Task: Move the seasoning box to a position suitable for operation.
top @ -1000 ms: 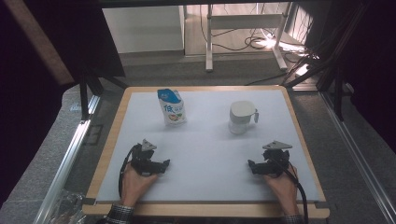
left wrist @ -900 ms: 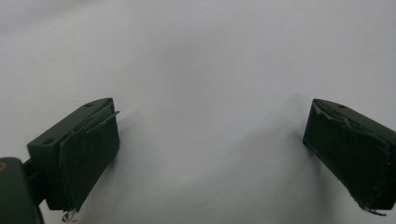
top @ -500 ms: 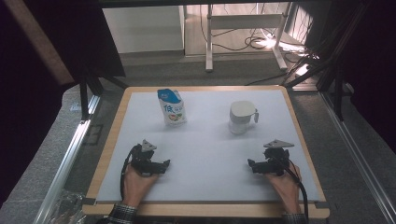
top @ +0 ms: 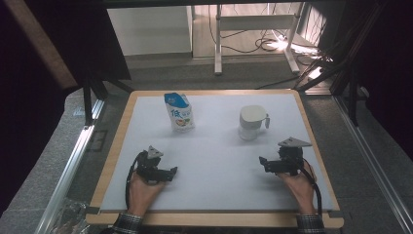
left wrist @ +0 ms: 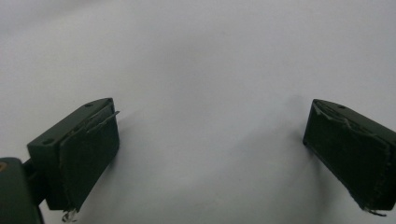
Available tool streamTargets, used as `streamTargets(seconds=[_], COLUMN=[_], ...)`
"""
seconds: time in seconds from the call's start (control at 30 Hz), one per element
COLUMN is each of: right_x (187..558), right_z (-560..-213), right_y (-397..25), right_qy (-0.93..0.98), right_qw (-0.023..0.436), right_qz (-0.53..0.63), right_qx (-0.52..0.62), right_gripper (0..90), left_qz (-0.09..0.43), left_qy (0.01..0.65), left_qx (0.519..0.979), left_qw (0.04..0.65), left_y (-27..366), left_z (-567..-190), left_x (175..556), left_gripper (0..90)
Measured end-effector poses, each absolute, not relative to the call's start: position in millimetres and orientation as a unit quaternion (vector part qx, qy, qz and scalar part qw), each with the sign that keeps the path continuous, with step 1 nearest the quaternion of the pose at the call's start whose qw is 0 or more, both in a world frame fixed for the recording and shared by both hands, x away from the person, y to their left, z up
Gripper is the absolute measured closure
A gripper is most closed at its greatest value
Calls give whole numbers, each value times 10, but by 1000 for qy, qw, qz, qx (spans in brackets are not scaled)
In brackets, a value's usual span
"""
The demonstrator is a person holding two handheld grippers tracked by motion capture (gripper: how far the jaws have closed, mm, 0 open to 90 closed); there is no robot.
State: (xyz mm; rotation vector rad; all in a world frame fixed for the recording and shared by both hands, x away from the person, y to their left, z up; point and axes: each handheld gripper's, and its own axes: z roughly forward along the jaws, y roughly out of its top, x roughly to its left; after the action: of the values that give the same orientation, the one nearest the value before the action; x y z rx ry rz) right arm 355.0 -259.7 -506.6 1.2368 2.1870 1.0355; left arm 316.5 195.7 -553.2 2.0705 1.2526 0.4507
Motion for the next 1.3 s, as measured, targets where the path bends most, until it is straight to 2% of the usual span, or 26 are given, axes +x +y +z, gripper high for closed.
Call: streamTargets(seconds=[0.43,0.9,1.3], right_x=[3705,3945,4114], right_z=[-5041,-4947,-4934], right_y=[-2676,-2635,-2693], right_qy=[765,783,766], right_qw=[211,159,195], right_qz=[412,388,395], right_qx=[448,460,468], right_gripper=[0,0,0], left_qz=[173,173,172], left_qy=[480,480,480], left_qx=[793,793,793], left_qw=[334,334,334], left_y=[1957,1958,1958], left_z=[-5532,-5533,-5533], left_x=[3165,3165,3165], left_gripper=[32,32,33])
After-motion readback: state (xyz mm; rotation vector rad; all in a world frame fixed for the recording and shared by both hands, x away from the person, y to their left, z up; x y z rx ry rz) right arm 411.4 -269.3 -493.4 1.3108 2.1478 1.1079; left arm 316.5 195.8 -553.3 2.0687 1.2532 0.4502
